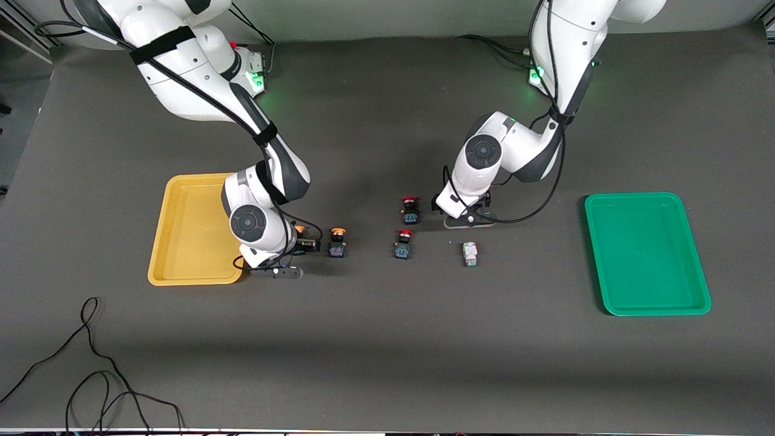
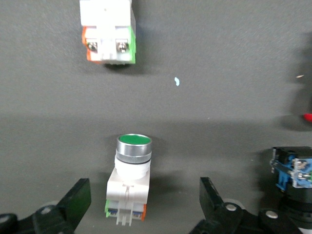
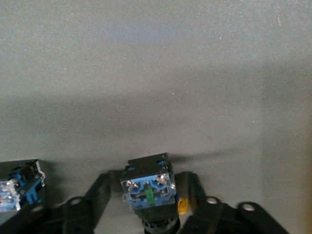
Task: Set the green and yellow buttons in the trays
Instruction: 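Grasp the orange button with the right gripper while the left gripper grasps the green one, then lower the orange button into the yellow tray while the left gripper carries green button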
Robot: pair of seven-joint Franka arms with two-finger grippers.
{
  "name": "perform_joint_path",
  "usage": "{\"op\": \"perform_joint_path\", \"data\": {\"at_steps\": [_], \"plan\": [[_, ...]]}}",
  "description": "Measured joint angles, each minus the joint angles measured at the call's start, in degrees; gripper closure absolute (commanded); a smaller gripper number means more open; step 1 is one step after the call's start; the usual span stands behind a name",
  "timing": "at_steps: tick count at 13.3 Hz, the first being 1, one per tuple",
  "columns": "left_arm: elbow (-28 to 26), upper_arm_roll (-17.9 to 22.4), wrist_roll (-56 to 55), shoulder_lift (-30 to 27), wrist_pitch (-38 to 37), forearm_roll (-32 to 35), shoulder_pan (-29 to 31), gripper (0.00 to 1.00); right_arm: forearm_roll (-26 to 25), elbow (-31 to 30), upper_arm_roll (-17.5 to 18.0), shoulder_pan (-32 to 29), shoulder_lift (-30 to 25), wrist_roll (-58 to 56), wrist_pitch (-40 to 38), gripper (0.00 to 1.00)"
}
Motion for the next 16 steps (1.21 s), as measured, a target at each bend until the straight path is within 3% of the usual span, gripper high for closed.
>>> {"op": "perform_joint_path", "data": {"at_steps": [1, 2, 3, 6, 8, 11, 16], "plan": [[0.0, 0.0, 0.0, 0.4, 0.1, 0.0, -0.1, 0.11, 0.0, 0.1, 0.0, 0.0, -0.2, 0.0, -0.1, 1.0], [0.0, 0.0, 0.0, 0.7, 0.2, 0.0, -0.1, 0.37, 0.0, 0.2, -0.1, 0.0, -0.9, 0.0, -0.9, 1.0], [0.0, -0.1, 0.0, 0.8, 0.2, 0.0, -0.3, 0.52, 0.0, 0.4, -0.2, 0.0, -2.0, 0.0, -2.6, 1.0], [0.0, -0.1, 0.0, 0.7, 0.2, 0.1, -0.9, 0.81, 0.0, 1.5, -0.4, 0.0, -7.9, 0.0, -10.9, 1.0], [0.0, -0.1, 0.0, 0.6, 0.2, 0.1, -1.0, 0.92, 0.0, 2.2, -0.7, -0.1, -13.6, 0.0, -17.6, 1.0], [0.1, 0.0, 0.2, 0.5, 0.2, 0.2, -1.0, 0.95, 0.0, 2.4, -2.8, -0.2, -21.6, -1.0, -25.9, 1.0], [1.8, 0.8, 0.0, -4.8, -4.6, -0.1, 0.3, 1.0, 0.0, 0.5, -11.7, -0.3, -29.8, -12.2, -30.7, 1.0]]}}
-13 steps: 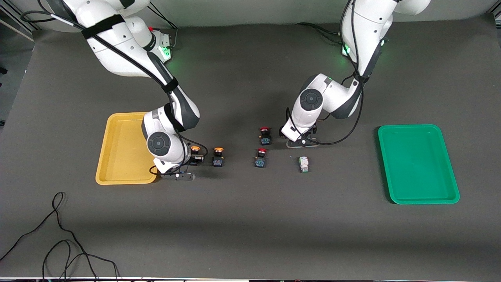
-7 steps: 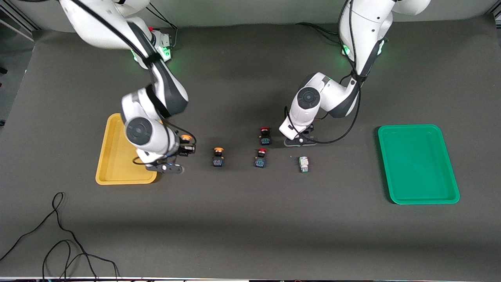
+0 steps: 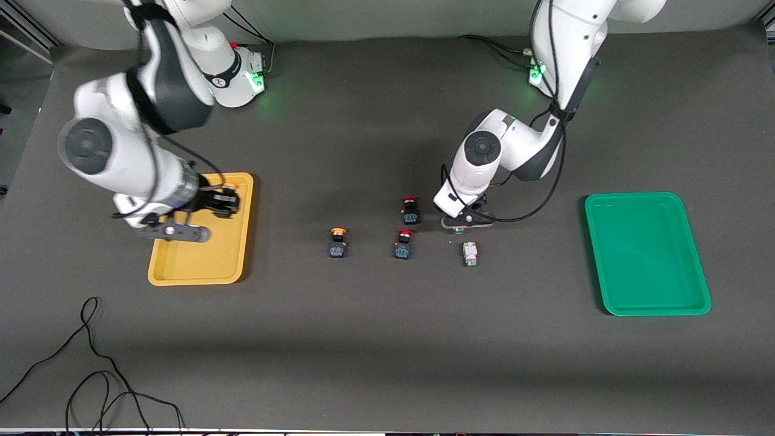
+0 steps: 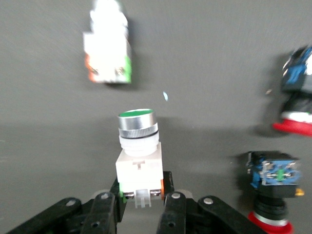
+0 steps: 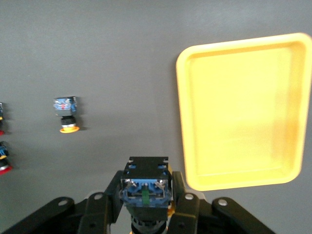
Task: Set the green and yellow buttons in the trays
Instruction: 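Lower the orange button into the yellow tray while the left gripper carries green button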
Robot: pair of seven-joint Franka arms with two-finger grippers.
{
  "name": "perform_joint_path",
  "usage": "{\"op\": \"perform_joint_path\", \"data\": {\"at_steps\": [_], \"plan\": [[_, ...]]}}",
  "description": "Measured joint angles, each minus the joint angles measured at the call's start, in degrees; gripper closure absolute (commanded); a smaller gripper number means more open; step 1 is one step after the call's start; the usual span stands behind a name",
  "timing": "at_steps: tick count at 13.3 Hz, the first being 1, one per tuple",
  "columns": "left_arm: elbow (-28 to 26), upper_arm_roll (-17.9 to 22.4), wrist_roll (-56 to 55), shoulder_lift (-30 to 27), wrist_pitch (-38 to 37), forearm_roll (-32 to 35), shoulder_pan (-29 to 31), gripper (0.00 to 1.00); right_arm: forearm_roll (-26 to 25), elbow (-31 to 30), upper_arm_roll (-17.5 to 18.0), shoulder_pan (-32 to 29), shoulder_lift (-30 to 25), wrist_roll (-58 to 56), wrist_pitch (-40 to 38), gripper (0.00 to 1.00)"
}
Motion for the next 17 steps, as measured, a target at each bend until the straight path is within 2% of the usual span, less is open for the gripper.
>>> {"op": "perform_joint_path", "data": {"at_steps": [4, 7, 10, 13, 15, 17], "plan": [[5.9, 0.2, 0.0, -11.6, -18.7, -1.9, 4.1, 0.99, 0.0, -5.8, -9.1, -0.2, -1.3, -14.0, 3.0, 1.0], [11.6, 0.4, 2.8, -16.5, -32.0, -2.3, 8.4, 0.98, 0.1, -15.1, -13.3, -0.2, -1.1, -21.0, 15.4, 1.0], [13.2, 0.8, 17.4, -17.7, -38.9, -2.3, 18.1, 0.98, 0.1, -25.0, -13.6, 0.1, 0.3, -21.8, 30.0, 1.0], [14.5, 1.2, 33.8, -17.9, -43.0, -1.3, 30.7, 0.96, 0.7, -29.7, -13.2, 0.4, 4.9, -22.7, 41.3, 1.0], [14.5, 1.4, 40.0, -17.5, -43.0, 0.6, 37.2, 0.96, 5.1, -30.3, -12.1, 0.4, 8.8, -24.5, 45.2, 1.0], [13.6, 1.4, 41.8, -15.6, -40.6, 2.3, 40.4, 0.96, 11.6, -30.3, -10.0, 0.5, 11.7, -27.9, 47.4, 1.0]]}}
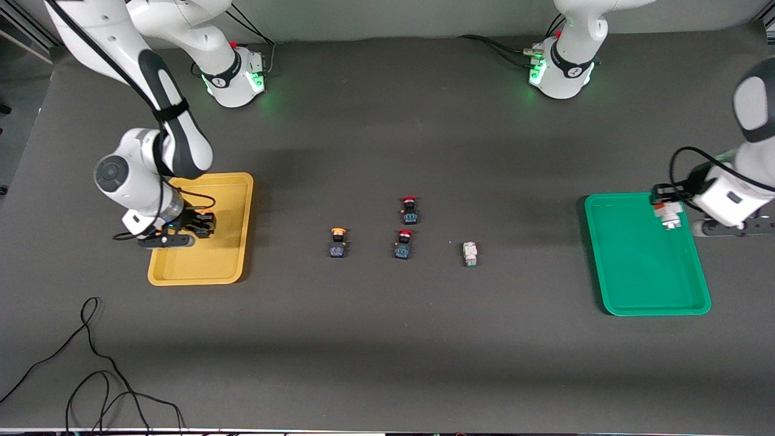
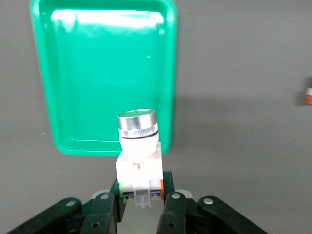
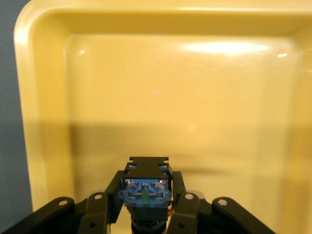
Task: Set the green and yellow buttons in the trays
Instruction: 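Lower the orange button into the yellow tray while the left gripper carries green button, then release both buttons and move both grippers back toward the remaining buttons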
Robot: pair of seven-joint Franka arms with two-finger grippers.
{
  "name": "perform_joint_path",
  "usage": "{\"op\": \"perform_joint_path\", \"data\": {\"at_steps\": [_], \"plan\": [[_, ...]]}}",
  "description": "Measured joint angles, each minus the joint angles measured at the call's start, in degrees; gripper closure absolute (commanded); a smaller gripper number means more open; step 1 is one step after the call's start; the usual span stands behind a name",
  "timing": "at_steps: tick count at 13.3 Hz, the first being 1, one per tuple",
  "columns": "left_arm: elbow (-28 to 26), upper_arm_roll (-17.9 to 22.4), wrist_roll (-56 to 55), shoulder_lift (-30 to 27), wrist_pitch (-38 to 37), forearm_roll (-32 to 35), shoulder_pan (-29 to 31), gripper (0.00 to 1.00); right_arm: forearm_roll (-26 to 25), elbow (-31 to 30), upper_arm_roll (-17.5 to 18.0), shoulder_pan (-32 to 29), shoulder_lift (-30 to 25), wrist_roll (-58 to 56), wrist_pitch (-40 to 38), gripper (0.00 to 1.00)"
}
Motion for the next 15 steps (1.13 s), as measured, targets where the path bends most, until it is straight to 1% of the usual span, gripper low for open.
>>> {"op": "perform_joint_path", "data": {"at_steps": [2, 4, 5, 6, 7, 8, 9, 10, 11, 12, 15], "plan": [[-3.0, -0.1, 0.1, 3.3, 7.5, 1.3, 0.7, 0.96, 5.7, 0.1, 1.2, 0.2, 1.9, -4.3, 1.0, 1.0], [-6.1, -0.3, 0.0, 8.3, 16.2, 2.0, 0.9, 0.95, 7.7, 0.4, 1.3, 0.2, 2.3, -6.4, 1.2, 1.0], [-6.9, -0.3, -0.1, 11.1, 19.6, 2.1, 1.3, 0.95, 7.8, 0.4, 1.3, 0.2, 2.3, -6.5, 1.2, 0.79], [-7.3, -0.3, -0.1, 13.8, 22.2, 2.1, 1.9, 0.92, 7.8, 0.5, 1.3, 0.2, 2.3, -6.6, 1.2, 0.05], [-7.4, -0.3, -0.2, 16.4, 24.2, 2.2, 2.4, 0.87, 7.8, 0.5, 1.3, 0.2, 2.3, -6.6, 1.2, 0.0], [-7.3, -0.3, -0.5, 18.5, 25.6, 2.2, 2.8, 0.81, 7.9, 0.6, 1.3, 0.2, 2.3, -6.6, 1.1, 0.0], [-7.3, -0.3, -1.2, 20.1, 26.5, 2.2, 2.9, 0.72, 8.0, 0.8, 1.3, 0.2, 2.1, -6.6, 0.9, 0.0], [-7.3, -0.3, -1.7, 21.0, 26.9, 2.2, 3.0, 0.47, 8.2, 1.2, 1.4, 0.2, 1.6, -6.5, -0.4, 0.0], [-7.3, -0.4, -2.1, 21.3, 26.9, 2.2, 3.0, 0.2, 8.6, 2.1, 1.4, 0.2, 0.6, -6.4, -2.9, 0.0], [-7.3, -0.5, -2.4, 21.4, 26.9, 2.2, 3.0, 0.03, 8.7, 3.1, 1.4, 0.3, -1.0, -6.3, -6.3, 0.0], [-7.0, -0.6, -2.6, 21.3, 26.8, 2.2, 3.0, 0.01, 8.8, 6.1, 0.7, 0.2, -7.3, -3.8, -16.8, 0.0]]}}
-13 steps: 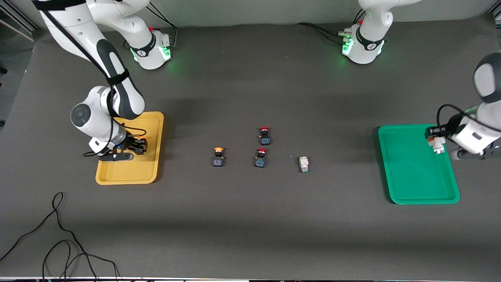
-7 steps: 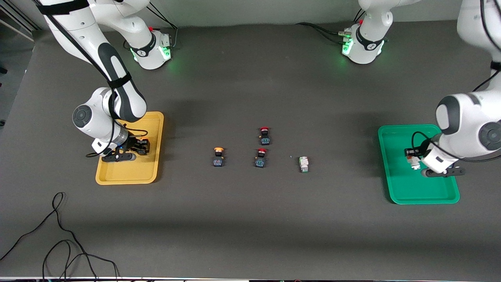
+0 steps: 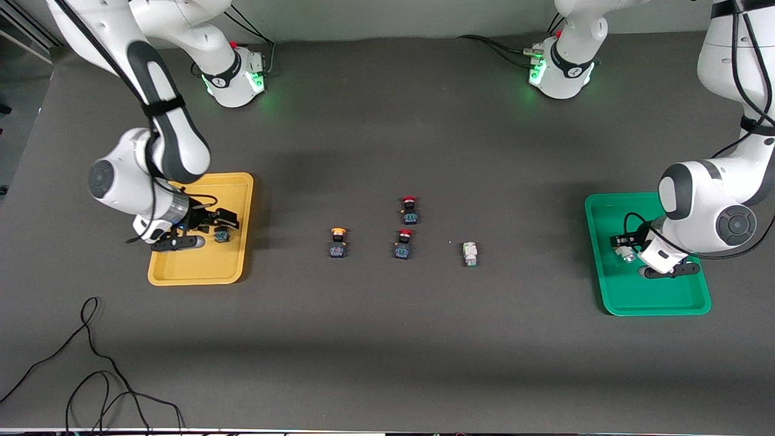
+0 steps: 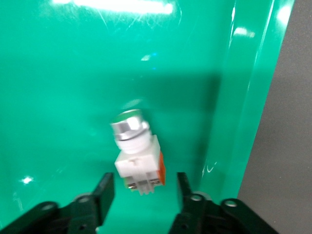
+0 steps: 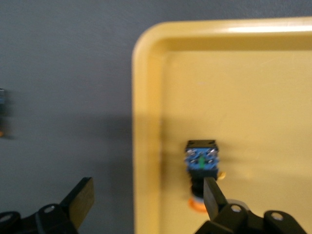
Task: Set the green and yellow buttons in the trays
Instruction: 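Release both buttons and move both grippers back toward the remaining buttons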
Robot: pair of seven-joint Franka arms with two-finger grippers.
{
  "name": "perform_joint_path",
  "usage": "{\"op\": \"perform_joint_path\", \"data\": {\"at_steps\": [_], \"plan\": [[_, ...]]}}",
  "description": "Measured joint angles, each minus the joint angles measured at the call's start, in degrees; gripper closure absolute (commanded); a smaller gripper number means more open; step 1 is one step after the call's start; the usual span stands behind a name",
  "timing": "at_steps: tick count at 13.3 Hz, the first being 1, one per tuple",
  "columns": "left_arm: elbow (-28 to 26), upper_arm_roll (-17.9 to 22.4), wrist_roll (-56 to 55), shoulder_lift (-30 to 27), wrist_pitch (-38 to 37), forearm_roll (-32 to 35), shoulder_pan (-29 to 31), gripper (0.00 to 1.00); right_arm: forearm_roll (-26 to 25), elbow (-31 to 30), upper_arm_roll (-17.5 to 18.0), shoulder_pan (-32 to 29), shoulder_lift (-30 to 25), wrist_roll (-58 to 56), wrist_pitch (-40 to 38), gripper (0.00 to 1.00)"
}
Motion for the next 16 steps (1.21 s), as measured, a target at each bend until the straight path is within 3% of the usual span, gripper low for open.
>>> {"op": "perform_joint_path", "data": {"at_steps": [2, 4, 7, 9, 13, 16], "plan": [[1.3, 0.0, 0.0, -0.9, -1.1, 0.0, 0.1, 0.01, -1.0, 1.9, -0.5, 0.0, -3.3, 2.8, -4.7, 0.0], [5.4, 0.0, 0.2, -3.6, -8.3, 0.1, 0.7, 0.02, -4.1, 5.9, -0.4, 0.0, -4.8, 8.4, -11.2, 0.0], [16.9, 0.0, 0.5, -8.4, -24.7, 0.1, 1.1, 0.02, -7.5, 14.9, 1.6, 0.0, -4.9, 18.7, -20.9, 0.0], [23.3, -0.5, 1.7, -10.1, -30.8, 0.1, 1.1, 0.02, -8.0, 19.4, 5.1, 0.2, -4.3, 25.5, -23.8, 0.0], [25.4, -3.1, 2.5, -9.9, -31.1, -1.9, -0.8, 0.02, -9.0, 25.6, 12.9, 0.5, 1.9, 38.6, -24.1, 0.0], [25.0, -4.2, -3.0, -8.3, -27.0, -4.4, -6.8, 0.02, -12.8, 30.1, 18.4, 0.8, 8.7, 46.3, -23.1, 0.0]]}}
